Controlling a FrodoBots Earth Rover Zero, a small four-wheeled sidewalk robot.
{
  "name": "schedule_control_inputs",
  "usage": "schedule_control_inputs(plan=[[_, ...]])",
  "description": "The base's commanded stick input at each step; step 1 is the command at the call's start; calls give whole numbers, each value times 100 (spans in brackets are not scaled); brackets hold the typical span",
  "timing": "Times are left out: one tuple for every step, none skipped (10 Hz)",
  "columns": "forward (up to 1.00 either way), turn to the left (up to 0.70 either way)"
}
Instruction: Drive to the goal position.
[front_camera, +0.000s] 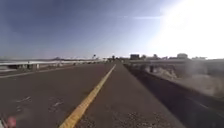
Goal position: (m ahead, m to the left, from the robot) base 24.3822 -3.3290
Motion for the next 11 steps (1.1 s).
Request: schedule_control_inputs(plan=[[70,0],[70,0],[70,0],[70,0],[70,0],[70,0],[70,0],[70,0],[70,0],[70,0],[70,0]])
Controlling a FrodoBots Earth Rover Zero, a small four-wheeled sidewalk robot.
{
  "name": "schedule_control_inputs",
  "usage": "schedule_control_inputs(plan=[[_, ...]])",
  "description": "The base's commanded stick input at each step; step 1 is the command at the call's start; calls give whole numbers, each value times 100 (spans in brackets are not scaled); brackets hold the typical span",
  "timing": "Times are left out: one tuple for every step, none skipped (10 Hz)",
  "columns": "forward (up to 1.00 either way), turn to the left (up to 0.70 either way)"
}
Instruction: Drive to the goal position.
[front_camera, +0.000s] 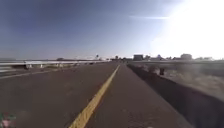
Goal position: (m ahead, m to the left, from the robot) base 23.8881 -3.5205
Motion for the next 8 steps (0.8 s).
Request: schedule_control_inputs(plan=[[70,0],[70,0],[70,0],[70,0],[70,0],[70,0],[70,0],[70,0]])
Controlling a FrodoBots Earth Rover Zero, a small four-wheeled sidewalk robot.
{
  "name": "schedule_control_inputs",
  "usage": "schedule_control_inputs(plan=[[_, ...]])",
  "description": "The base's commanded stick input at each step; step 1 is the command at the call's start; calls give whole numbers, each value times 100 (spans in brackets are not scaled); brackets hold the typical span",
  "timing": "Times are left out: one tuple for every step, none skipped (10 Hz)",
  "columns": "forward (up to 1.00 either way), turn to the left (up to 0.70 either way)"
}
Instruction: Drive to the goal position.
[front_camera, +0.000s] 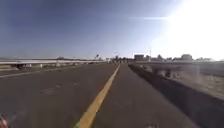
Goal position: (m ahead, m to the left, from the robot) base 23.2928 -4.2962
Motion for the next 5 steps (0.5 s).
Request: schedule_control_inputs(plan=[[70,0],[70,0],[70,0],[70,0],[70,0]])
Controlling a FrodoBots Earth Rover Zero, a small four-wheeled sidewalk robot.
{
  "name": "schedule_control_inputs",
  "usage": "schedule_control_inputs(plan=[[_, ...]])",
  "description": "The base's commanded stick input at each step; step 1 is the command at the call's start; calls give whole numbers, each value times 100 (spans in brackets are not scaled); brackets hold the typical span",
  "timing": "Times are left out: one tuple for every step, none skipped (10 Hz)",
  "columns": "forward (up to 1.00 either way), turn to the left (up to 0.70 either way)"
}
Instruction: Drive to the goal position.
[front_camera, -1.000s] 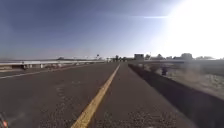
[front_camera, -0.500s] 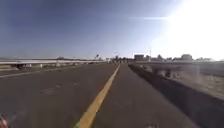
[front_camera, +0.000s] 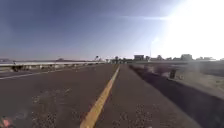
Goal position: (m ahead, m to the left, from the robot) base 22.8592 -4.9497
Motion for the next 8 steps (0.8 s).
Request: schedule_control_inputs(plan=[[70,0],[70,0],[70,0],[70,0],[70,0],[70,0],[70,0],[70,0]])
